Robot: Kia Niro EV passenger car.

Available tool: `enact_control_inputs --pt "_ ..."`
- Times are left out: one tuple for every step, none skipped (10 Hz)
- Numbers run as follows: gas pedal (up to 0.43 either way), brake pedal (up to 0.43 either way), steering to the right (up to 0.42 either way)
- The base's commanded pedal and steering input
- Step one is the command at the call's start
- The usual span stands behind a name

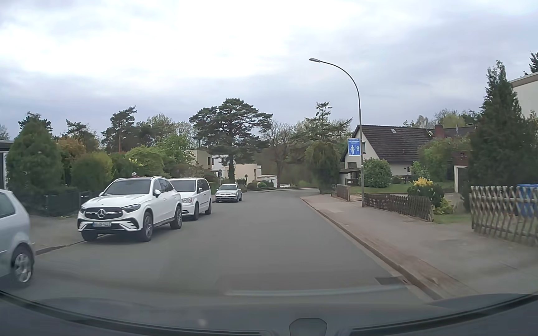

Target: Follow the waypoints while adhering to traffic rules and regulations

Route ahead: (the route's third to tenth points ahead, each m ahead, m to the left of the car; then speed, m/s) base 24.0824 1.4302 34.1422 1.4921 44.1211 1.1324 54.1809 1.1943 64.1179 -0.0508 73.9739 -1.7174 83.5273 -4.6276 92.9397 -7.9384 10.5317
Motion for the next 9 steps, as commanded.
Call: enact_control_inputs --pt "0.079 0.000 -0.002" --pt "0.047 0.000 -0.002" --pt "0.047 0.000 -0.002" --pt "0.039 0.000 -0.002" --pt "0.039 0.000 -0.002" --pt "0.039 0.000 -0.002" --pt "0.039 0.000 -0.001" --pt "0.039 0.000 -0.001" --pt "0.039 0.000 -0.001"
